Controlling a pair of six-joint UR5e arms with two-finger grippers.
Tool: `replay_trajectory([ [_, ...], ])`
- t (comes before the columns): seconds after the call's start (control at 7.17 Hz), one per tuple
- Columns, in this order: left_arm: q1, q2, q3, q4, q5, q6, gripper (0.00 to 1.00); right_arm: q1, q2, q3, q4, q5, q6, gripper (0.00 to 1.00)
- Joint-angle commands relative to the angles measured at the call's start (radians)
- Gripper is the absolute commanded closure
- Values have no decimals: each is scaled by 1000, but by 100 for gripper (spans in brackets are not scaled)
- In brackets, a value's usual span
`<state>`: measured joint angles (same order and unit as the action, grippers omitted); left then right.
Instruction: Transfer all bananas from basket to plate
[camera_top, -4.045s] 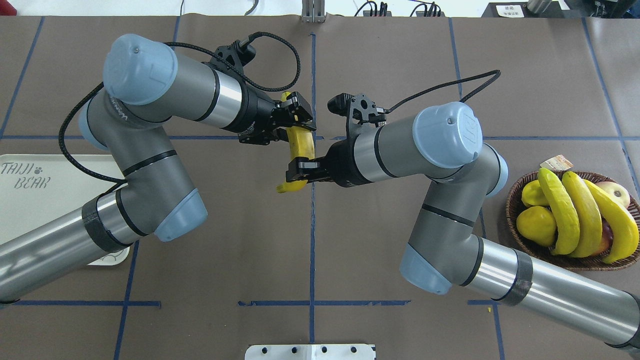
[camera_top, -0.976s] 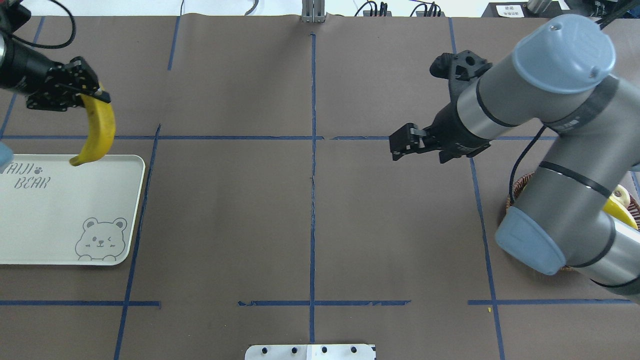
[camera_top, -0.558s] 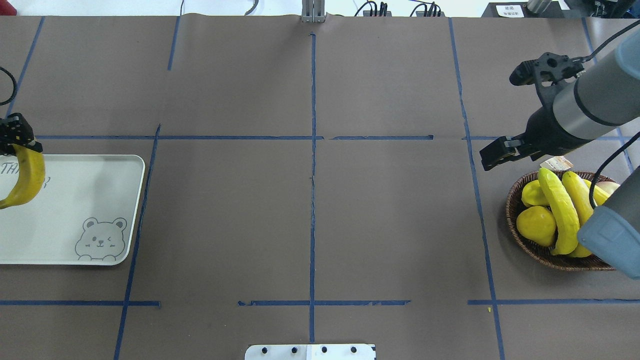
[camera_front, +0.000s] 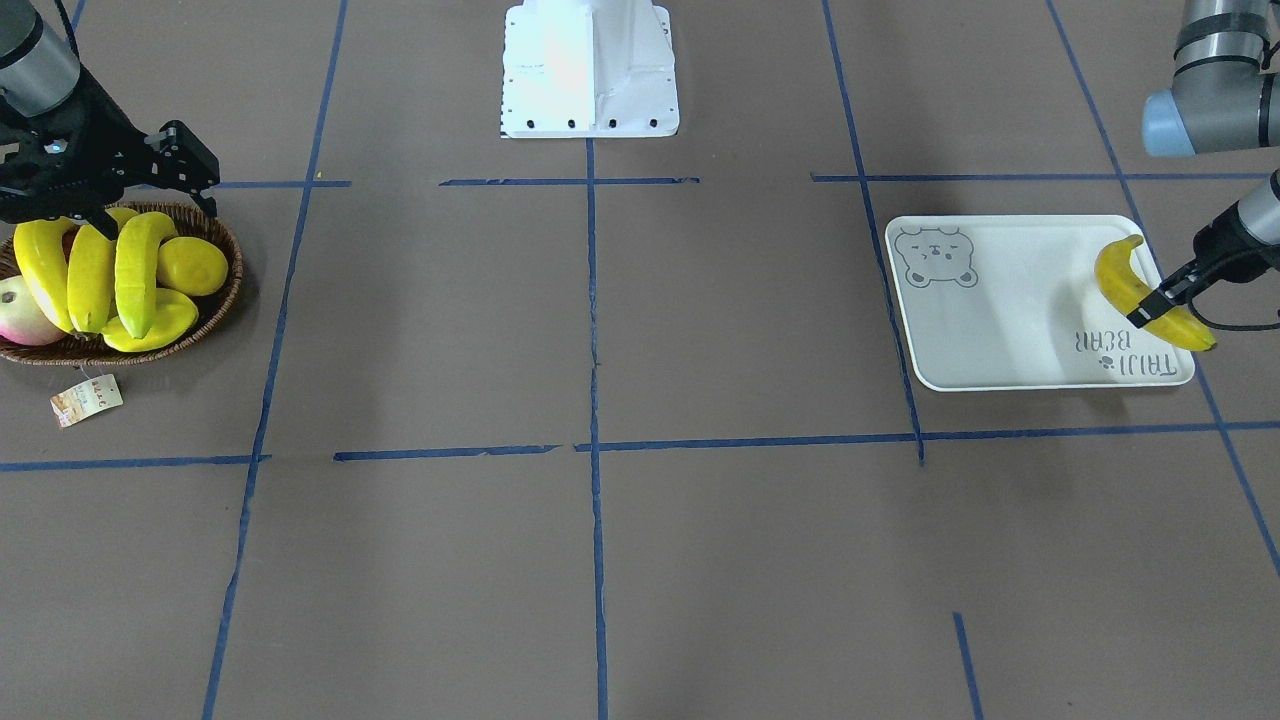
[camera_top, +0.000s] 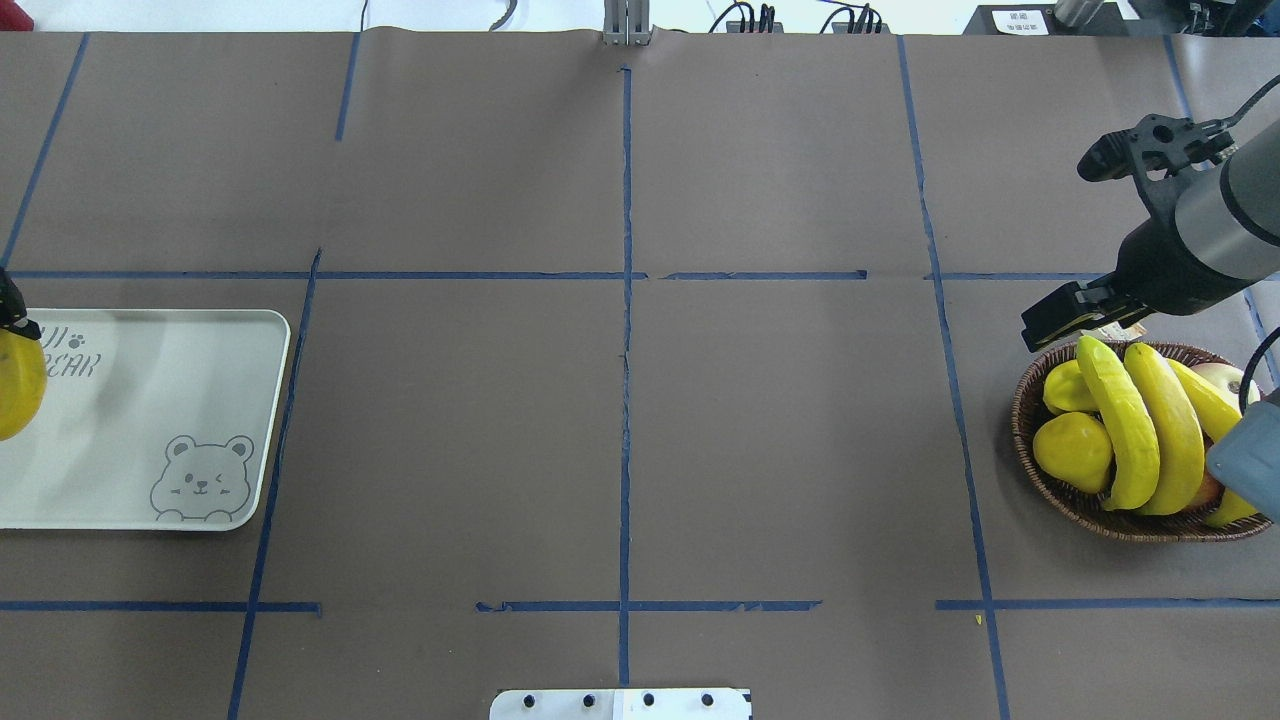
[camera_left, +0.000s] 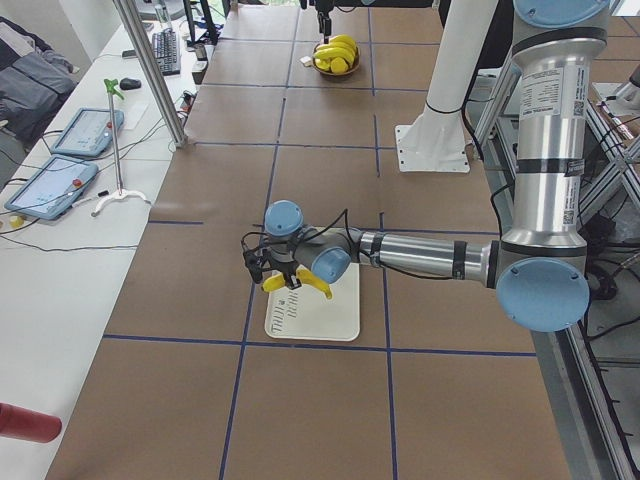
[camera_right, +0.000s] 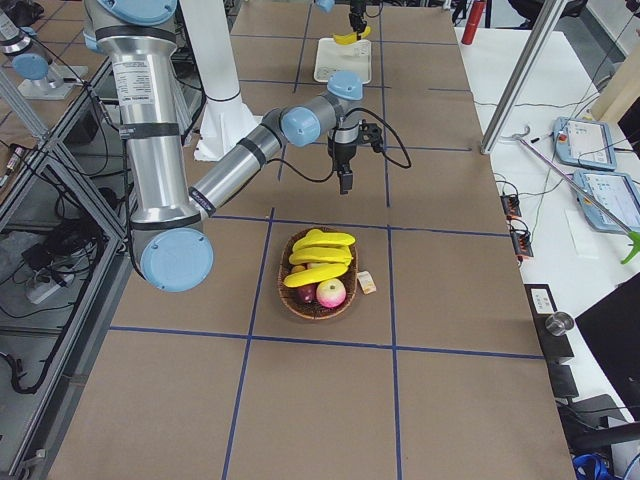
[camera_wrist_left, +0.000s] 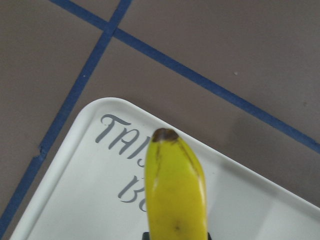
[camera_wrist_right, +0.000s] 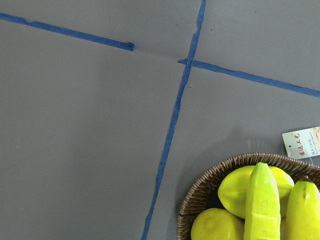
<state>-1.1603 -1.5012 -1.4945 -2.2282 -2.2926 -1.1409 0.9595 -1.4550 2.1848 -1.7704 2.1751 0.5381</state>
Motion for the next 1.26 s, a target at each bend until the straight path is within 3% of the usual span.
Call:
replay_trajectory([
  [0.0,1,1,59,-69,-2,6,75,2,-1,-2,0,-1,-3,0],
  [0.14,1,4,72,-100,-4,15,7,1,-1,-8,0,-1,-1,0],
  [0.28,1,18,89,-146,-2,18,0,2,-2,-13,0,-1,-3,0],
  [0.7,-74,41,-7,-165,-8,149,0,51,-45,1,2,3,-25,0],
  [0.98,-81,33,-99,-162,-5,162,0,126,-169,15,5,28,-196,0],
  [1.12,-78,30,-137,-162,-5,155,0,149,-262,20,69,35,-260,0],
])
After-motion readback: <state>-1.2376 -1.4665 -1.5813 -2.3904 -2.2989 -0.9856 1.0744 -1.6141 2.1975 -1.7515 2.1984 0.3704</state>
